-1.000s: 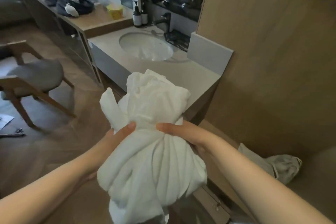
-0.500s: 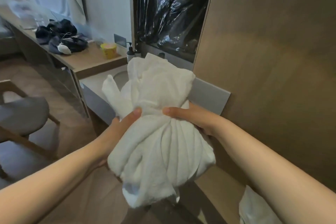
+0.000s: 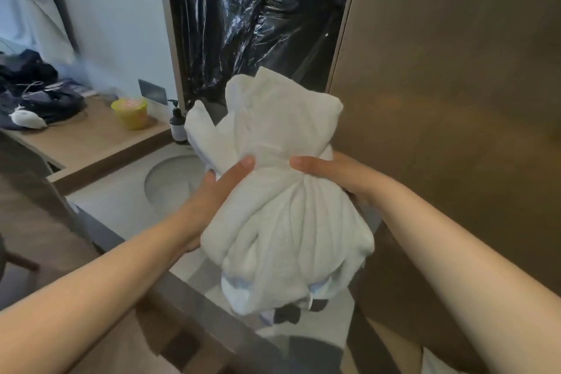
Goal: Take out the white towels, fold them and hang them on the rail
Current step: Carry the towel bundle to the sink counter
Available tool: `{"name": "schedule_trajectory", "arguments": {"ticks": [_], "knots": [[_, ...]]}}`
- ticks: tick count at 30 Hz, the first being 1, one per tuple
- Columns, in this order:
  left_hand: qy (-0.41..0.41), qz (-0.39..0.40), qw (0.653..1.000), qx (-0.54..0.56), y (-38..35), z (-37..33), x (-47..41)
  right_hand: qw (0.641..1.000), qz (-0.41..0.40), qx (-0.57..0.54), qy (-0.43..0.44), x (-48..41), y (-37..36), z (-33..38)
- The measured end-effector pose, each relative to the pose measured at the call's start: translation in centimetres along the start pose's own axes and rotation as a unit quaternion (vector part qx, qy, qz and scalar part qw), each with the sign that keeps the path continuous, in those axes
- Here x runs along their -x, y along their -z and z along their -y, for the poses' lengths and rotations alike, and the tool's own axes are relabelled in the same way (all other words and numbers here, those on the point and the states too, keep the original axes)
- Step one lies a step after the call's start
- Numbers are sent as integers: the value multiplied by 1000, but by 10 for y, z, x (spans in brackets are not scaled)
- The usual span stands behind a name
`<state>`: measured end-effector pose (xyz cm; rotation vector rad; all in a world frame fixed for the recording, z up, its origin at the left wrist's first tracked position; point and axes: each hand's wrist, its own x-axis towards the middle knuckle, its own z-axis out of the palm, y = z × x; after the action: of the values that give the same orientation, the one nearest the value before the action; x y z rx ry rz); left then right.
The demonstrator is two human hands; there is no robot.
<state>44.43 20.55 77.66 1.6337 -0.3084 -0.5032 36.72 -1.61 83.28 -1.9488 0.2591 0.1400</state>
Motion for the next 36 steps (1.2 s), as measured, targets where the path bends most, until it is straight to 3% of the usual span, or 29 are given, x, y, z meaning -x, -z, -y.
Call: {"name": "schedule_trajectory", "arguments": {"ticks": [7, 18, 22, 26, 30, 36], "knots": [[-56, -14, 998, 27, -19, -8, -44, 999, -39, -10, 29, -25, 37, 1], [66, -7, 996, 65, -59, 70, -67, 996, -34, -50, -63, -59, 34, -87], [108, -23, 993, 38, -75, 101, -74, 991, -65, -21, -112, -70, 32, -125], [162, 28, 985, 52, -87, 127, -77, 989, -64, 26, -130, -68, 25, -167], [185, 17, 982, 35, -96, 138, -84, 973, -150, 2, -174, -64, 11, -200], [243, -41, 969, -21, -109, 135, -86, 927, -217, -6, -307, -64, 1, -210]]}}
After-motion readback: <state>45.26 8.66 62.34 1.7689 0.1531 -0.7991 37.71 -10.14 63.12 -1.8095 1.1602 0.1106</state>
